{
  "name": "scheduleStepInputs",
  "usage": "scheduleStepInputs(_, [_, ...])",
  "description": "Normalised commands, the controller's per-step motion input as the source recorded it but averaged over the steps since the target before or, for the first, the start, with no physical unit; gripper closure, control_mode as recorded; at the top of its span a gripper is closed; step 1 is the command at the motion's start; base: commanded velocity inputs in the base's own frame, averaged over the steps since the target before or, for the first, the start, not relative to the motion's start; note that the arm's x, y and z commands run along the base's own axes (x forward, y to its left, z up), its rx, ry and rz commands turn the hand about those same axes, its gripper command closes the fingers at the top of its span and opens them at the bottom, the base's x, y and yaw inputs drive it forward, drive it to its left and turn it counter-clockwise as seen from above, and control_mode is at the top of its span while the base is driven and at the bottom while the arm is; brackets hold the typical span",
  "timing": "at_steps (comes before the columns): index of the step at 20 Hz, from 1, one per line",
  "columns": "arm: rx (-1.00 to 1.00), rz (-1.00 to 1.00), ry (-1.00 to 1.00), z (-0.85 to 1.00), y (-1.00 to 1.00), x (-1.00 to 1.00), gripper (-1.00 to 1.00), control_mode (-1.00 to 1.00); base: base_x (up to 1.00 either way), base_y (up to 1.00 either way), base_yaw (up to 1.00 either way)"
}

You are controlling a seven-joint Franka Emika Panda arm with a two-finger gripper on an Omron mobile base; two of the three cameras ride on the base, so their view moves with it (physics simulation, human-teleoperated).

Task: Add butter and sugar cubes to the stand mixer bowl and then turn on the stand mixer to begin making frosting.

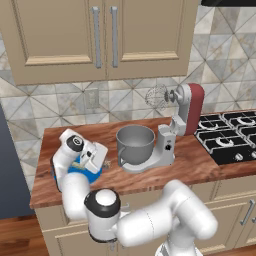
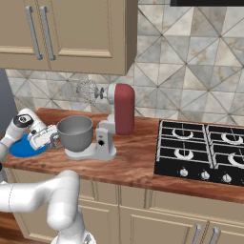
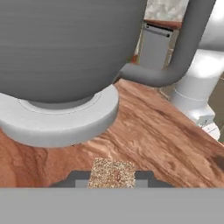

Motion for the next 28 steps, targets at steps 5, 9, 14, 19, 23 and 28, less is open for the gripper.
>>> scheduleStepInputs(5, [0.04, 0.01, -0.1, 0.57, 0.39, -0.28, 1.0, -1.0, 0.0, 0.0, 0.0])
scheduleStepInputs(9, [0.08, 0.03, -0.14, 0.77, 0.19, -0.19, 1.0, -1.0, 0.0, 0.0, 0.0])
scheduleStepInputs(14, [0.1, 0.05, -0.13, 0.78, -0.01, -0.06, 1.0, -1.0, 0.0, 0.0, 0.0])
scheduleStepInputs(19, [0.08, 0.17, -0.09, 0.47, -0.37, 0.0, 1.0, -1.0, 0.0, 0.0, 0.0])
scheduleStepInputs(23, [0.06, 0.28, -0.06, 0.28, -0.52, 0.0, 1.0, -1.0, 0.0, 0.0, 0.0])
scheduleStepInputs(28, [0.04, 0.27, -0.08, 0.26, -0.57, 0.0, 1.0, -1.0, 0.0, 0.0, 0.0])
